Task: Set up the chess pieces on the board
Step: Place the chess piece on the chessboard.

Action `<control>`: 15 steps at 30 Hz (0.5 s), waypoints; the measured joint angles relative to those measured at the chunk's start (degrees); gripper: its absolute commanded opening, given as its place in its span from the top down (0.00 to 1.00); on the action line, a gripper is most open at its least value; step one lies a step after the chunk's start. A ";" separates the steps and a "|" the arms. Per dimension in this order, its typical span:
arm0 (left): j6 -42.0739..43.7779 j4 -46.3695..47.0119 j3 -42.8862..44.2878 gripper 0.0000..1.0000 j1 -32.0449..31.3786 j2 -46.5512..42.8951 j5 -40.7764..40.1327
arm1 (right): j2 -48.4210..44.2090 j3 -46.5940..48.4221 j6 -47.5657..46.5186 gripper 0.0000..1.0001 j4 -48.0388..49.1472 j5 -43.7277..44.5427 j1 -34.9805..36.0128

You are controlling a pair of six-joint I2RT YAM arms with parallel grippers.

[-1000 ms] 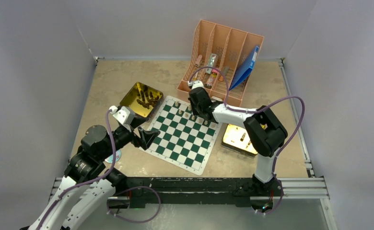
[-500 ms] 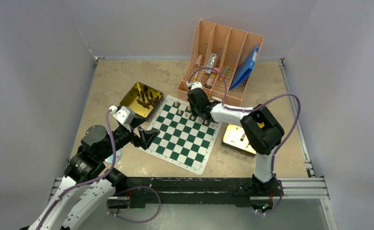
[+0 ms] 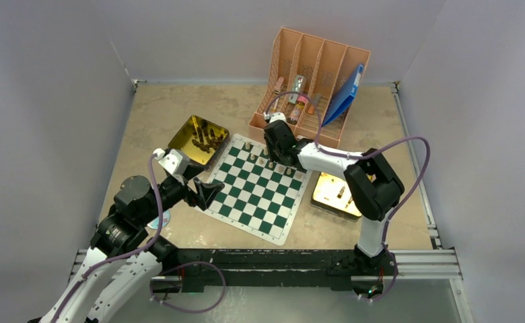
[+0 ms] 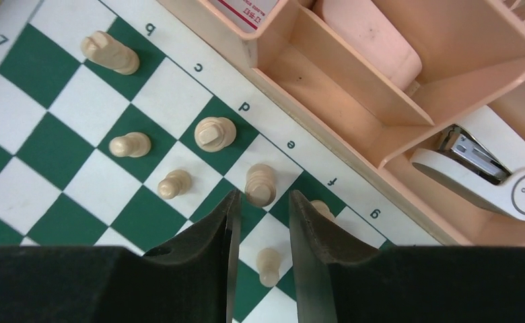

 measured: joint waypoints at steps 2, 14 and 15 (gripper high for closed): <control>-0.02 0.00 0.00 0.19 0.00 0.02 -0.02 | -1.18 0.02 0.37 0.65 -0.74 -0.61 0.00; -0.52 -1.46 -0.22 0.19 0.00 5.01 -2.21 | -11.78 0.13 11.32 0.64 -8.76 3.72 -0.07; -0.50 -1.77 -0.22 0.19 0.00 5.44 -2.27 | -12.37 0.13 13.03 0.64 -10.03 4.79 -0.15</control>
